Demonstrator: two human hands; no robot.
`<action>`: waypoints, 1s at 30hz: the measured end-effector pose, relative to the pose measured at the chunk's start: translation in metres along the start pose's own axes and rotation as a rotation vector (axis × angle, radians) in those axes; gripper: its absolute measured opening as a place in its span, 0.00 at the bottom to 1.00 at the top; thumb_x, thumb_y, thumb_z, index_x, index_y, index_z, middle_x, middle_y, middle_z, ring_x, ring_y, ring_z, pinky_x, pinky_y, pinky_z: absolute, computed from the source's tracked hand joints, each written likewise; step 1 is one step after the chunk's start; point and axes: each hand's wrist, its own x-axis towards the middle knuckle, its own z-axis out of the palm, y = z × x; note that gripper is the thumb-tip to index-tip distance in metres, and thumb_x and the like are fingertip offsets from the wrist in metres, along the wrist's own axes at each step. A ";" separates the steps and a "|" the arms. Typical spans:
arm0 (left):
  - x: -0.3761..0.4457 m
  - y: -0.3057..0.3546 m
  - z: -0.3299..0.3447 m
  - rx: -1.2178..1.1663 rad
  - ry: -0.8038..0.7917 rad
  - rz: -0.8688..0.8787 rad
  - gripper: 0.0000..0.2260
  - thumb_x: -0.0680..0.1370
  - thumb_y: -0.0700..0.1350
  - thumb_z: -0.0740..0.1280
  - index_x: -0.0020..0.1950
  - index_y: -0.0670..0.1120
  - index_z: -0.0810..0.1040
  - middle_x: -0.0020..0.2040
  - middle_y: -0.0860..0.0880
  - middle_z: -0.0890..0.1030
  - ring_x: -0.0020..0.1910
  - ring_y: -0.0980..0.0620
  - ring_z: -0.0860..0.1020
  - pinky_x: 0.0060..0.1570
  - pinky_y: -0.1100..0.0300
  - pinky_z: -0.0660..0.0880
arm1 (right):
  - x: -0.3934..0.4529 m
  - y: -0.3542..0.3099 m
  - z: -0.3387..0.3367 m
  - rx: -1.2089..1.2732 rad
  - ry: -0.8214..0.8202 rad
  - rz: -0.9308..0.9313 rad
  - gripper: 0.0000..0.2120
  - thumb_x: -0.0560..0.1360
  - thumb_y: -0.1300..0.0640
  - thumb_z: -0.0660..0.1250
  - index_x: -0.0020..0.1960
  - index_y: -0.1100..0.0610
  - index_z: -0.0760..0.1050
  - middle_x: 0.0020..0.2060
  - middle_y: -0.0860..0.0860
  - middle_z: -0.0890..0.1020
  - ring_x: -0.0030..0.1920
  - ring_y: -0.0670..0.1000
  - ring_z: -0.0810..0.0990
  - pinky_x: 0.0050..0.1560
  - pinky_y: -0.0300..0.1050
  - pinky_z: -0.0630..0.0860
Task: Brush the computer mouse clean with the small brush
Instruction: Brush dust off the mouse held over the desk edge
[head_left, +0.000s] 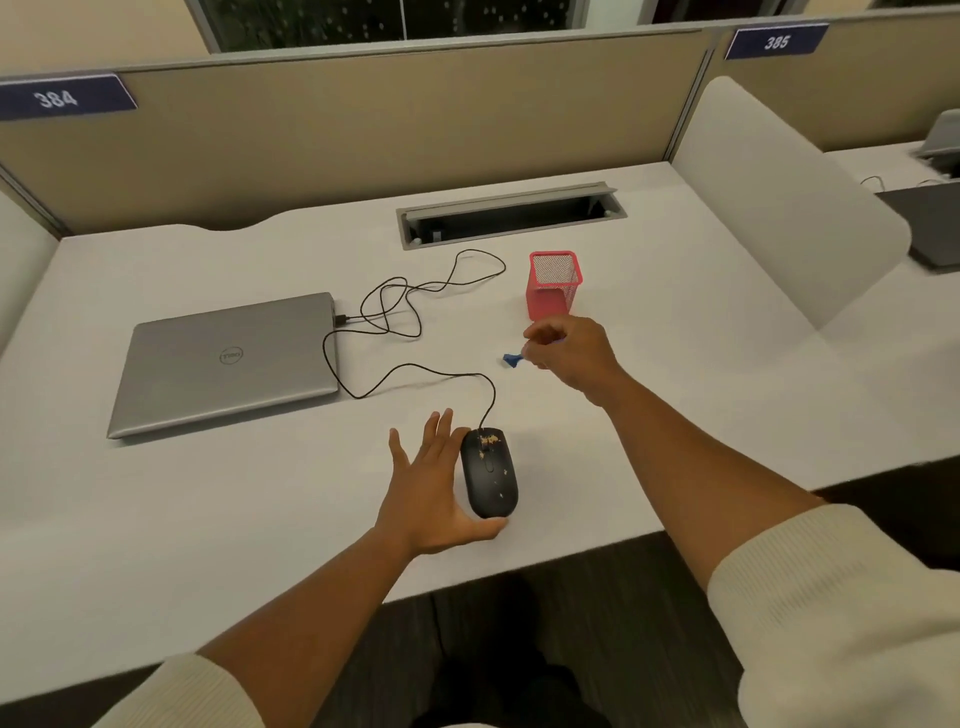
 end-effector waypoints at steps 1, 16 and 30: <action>-0.005 0.000 0.001 0.008 -0.003 -0.006 0.56 0.61 0.84 0.59 0.80 0.55 0.52 0.83 0.51 0.45 0.81 0.52 0.39 0.74 0.36 0.30 | -0.006 0.000 0.000 0.021 0.017 0.008 0.08 0.72 0.64 0.74 0.51 0.58 0.82 0.46 0.58 0.85 0.44 0.55 0.84 0.52 0.51 0.82; -0.066 0.020 0.028 0.020 -0.017 -0.028 0.57 0.60 0.86 0.57 0.81 0.55 0.50 0.83 0.52 0.43 0.81 0.52 0.37 0.73 0.37 0.28 | -0.065 0.013 -0.004 0.483 0.028 0.171 0.14 0.69 0.60 0.79 0.49 0.56 0.75 0.43 0.56 0.84 0.39 0.52 0.84 0.48 0.41 0.83; -0.115 0.076 0.060 -0.003 -0.004 -0.124 0.56 0.61 0.85 0.57 0.81 0.57 0.49 0.82 0.54 0.41 0.81 0.50 0.38 0.73 0.34 0.30 | -0.137 0.054 -0.026 0.167 -0.237 0.027 0.10 0.73 0.59 0.76 0.51 0.56 0.77 0.43 0.53 0.83 0.37 0.46 0.85 0.36 0.30 0.78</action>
